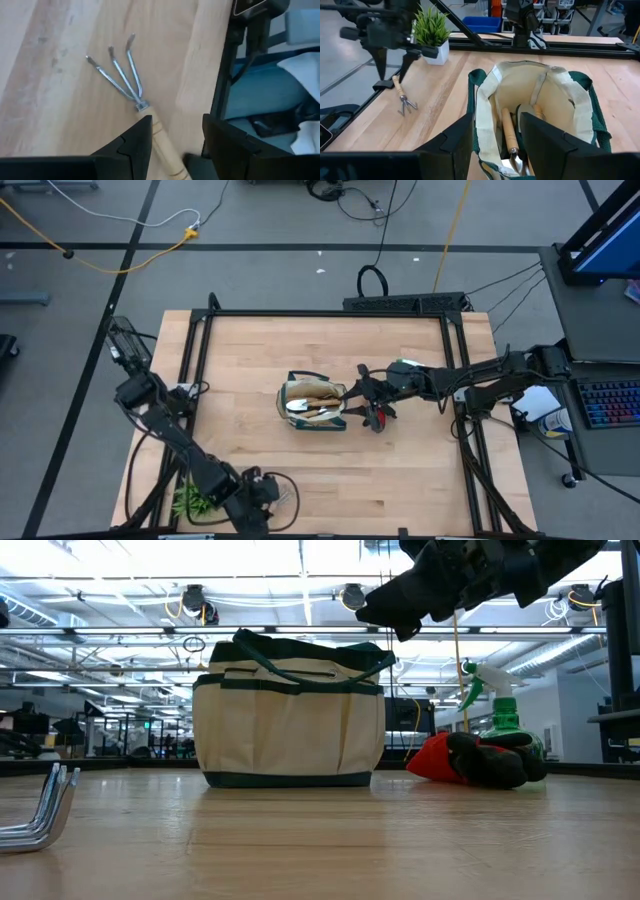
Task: Pick & Place Garden tools in Gardening bag
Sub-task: Put the brown hand rake into the green gardening bag
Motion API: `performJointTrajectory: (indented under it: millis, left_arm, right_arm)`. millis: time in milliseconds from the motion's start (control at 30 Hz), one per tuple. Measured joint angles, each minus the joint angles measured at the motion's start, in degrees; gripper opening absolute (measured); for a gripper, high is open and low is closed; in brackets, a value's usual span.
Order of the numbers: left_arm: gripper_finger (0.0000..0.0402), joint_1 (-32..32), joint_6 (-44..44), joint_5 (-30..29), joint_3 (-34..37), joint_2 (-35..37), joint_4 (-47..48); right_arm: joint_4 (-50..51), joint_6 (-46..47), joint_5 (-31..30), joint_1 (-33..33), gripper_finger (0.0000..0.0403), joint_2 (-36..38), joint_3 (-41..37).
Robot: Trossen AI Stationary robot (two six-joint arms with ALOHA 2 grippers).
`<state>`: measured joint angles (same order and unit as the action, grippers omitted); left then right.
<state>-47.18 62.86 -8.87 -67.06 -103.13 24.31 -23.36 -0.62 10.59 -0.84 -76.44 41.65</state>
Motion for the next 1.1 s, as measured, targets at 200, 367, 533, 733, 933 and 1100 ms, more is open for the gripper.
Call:
performJointTrajectory:
  millis: [200, 367, 533, 733, 933, 1100]
  left_arm:
    - [0.0177, -0.6, 3.7, 1.5, -1.1, -1.9, 1.9]
    - [0.0177, -0.9, 5.4, 3.5, -1.1, -3.7, 1.7]
    - [0.0177, -1.4, 7.6, 3.7, -1.1, -5.2, 1.0]
    - [0.0177, -2.0, 8.0, 3.9, -1.1, -6.4, 1.2]
    - [0.0177, -2.1, 8.0, 3.2, -1.1, -6.4, 1.7]
    - [0.0177, -2.1, 8.4, 2.5, -1.1, -6.4, 1.8]
  right_arm:
    - [-0.1, 1.3, 0.0, 0.0, 0.0155, 0.0, 0.0]
    - [-0.2, 2.1, 0.0, 0.0, 0.0155, 0.0, 0.0]
    - [-0.2, 2.0, 0.0, 0.0, 0.0155, 0.0, 0.0]
    - [-0.1, 1.9, 0.0, 0.0, 0.0155, 0.0, 0.0]
    - [-0.1, 1.9, 0.0, 0.0, 0.0155, 0.0, 0.0]
    - [-0.1, 1.9, 0.0, 0.0, 0.0155, 0.0, 0.0]
